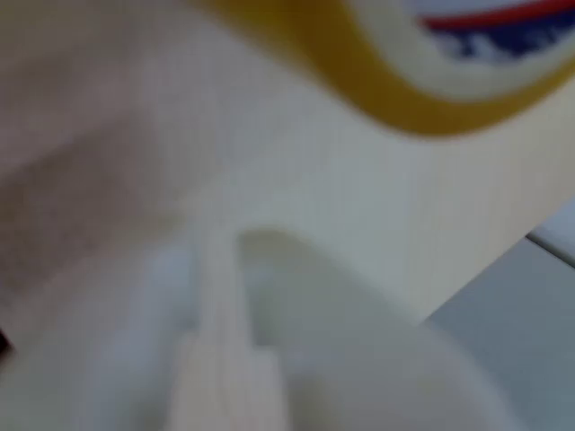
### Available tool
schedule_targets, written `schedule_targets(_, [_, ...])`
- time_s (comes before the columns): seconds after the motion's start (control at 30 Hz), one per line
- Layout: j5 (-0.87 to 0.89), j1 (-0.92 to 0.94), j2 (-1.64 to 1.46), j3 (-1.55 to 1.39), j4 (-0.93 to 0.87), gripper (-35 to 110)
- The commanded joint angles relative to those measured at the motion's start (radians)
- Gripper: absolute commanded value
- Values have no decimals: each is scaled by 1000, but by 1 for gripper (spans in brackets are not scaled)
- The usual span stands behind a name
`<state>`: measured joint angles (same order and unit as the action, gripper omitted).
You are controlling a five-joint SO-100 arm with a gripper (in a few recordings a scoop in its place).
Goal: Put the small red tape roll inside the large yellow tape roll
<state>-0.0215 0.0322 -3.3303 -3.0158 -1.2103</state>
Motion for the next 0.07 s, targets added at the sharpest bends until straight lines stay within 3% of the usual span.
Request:
schedule_targets(0.0, [12,8,-5,20,-84,1])
schedule_targets(0.03, [12,8,-5,20,-84,1])
